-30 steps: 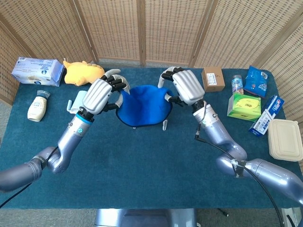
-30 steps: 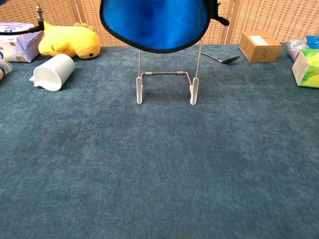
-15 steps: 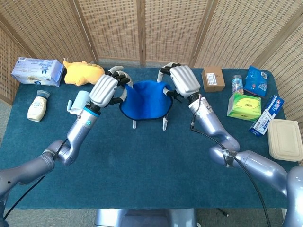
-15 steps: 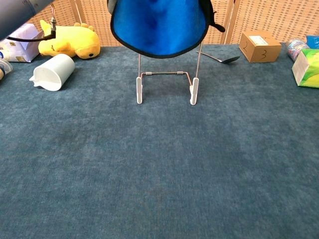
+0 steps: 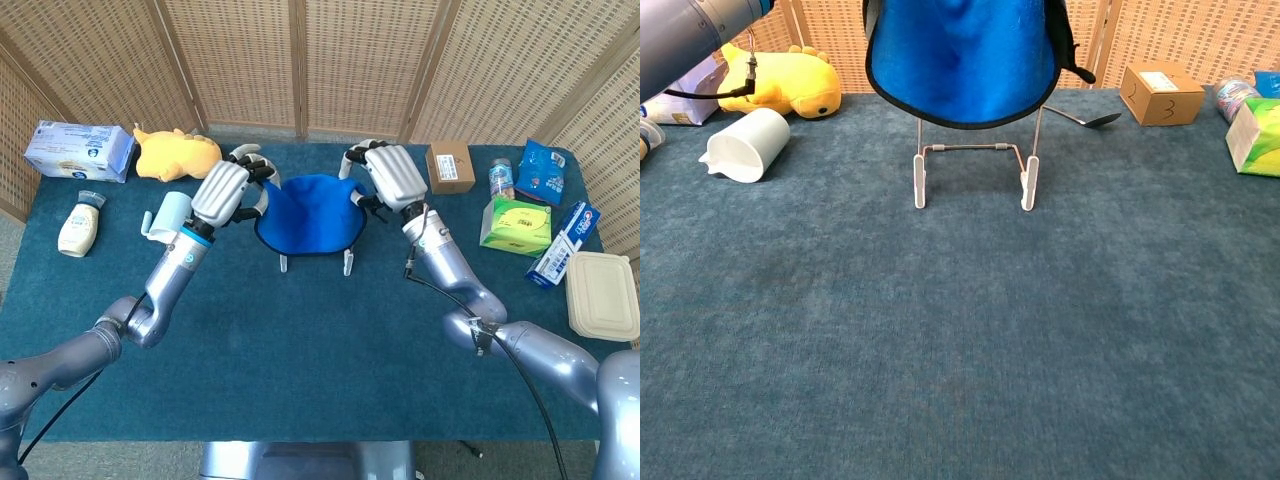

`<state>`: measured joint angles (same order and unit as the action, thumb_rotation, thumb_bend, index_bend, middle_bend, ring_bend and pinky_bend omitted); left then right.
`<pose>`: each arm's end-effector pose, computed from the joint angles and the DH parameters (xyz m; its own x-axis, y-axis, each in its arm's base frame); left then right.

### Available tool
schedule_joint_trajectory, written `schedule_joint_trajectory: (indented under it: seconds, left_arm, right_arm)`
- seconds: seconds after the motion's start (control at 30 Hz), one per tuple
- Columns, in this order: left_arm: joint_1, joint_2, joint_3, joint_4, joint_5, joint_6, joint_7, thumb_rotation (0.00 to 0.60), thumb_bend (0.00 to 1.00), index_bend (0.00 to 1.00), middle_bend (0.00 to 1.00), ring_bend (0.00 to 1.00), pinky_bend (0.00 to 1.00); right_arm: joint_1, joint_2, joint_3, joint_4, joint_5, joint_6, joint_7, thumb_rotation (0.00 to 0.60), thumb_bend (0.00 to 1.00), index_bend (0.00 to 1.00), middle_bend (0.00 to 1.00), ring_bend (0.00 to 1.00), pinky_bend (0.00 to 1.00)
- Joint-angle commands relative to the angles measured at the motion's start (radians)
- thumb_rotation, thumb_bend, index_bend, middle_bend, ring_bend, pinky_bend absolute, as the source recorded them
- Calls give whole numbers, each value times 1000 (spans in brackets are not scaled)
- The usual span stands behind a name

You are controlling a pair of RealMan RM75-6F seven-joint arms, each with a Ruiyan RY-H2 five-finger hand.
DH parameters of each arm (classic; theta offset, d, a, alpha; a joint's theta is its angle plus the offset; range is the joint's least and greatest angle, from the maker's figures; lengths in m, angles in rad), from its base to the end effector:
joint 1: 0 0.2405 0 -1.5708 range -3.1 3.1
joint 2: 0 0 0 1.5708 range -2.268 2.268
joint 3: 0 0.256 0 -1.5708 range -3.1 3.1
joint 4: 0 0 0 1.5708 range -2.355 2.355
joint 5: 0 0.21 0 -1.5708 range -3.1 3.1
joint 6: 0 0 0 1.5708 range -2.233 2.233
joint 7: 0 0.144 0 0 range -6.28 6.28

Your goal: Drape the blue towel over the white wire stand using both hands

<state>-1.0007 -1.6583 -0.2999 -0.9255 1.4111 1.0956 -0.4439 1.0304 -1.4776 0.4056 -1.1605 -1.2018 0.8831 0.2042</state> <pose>-0.0745 0.4540 0.0413 0.0428 0.0221 0.9988 0.8222 -0.5687 -0.0226 -0.0512 -0.4704 0.0815 0.1164 -0.0522 0.9918 -0.8805 -0.4674 0.0788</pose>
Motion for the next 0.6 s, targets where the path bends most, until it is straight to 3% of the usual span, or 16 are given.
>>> schedule_joint_trajectory:
  seconds: [0.03, 0.6]
  left_arm:
    - [3, -2, 1, 4, -4, -1, -1, 600, 640, 776, 492, 363, 169]
    - [27, -27, 24, 38, -22, -21, -34, 600, 638, 774, 491, 363, 163]
  right_arm:
    - [-2, -1, -3, -2, 1, 2, -3, 600, 455, 957, 499, 337, 380]
    - [-21, -10, -29, 0, -4, 10, -9, 600, 454, 957, 499, 337, 380]
